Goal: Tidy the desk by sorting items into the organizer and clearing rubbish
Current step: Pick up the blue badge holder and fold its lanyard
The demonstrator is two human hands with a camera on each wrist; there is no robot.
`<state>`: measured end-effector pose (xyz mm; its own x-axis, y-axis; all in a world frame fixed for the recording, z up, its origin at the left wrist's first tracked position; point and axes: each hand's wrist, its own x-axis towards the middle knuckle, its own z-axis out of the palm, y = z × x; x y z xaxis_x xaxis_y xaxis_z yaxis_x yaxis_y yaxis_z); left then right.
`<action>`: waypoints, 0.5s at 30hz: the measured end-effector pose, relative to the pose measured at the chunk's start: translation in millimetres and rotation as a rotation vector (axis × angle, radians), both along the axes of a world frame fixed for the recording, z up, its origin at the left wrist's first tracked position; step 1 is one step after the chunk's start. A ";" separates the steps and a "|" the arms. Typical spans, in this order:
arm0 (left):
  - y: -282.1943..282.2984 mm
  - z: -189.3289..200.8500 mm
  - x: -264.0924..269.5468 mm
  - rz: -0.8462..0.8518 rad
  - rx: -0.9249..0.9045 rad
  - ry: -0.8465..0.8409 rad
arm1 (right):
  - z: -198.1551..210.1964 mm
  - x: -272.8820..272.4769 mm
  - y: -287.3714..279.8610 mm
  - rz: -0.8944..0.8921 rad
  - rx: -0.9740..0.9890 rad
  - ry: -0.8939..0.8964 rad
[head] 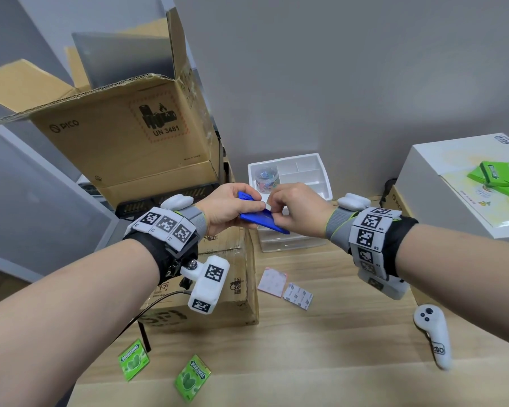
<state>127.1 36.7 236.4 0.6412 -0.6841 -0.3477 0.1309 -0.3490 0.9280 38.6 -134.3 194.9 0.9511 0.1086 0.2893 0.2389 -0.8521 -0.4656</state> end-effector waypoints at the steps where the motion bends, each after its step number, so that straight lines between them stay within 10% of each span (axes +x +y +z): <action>1: 0.5 -0.1 0.4 0.000 0.004 0.002 | -0.1 -1.0 -1.6 0.001 0.043 0.025; 15: -2.7 -1.2 0.9 -0.007 0.117 -0.136 | -3.1 -3.6 4.2 -0.034 -0.003 -0.023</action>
<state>128.0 34.0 235.2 0.6833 -0.6482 -0.3360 0.0045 -0.4565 0.8897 35.0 -130.1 191.8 0.9475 0.0771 0.3104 0.2202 -0.8611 -0.4583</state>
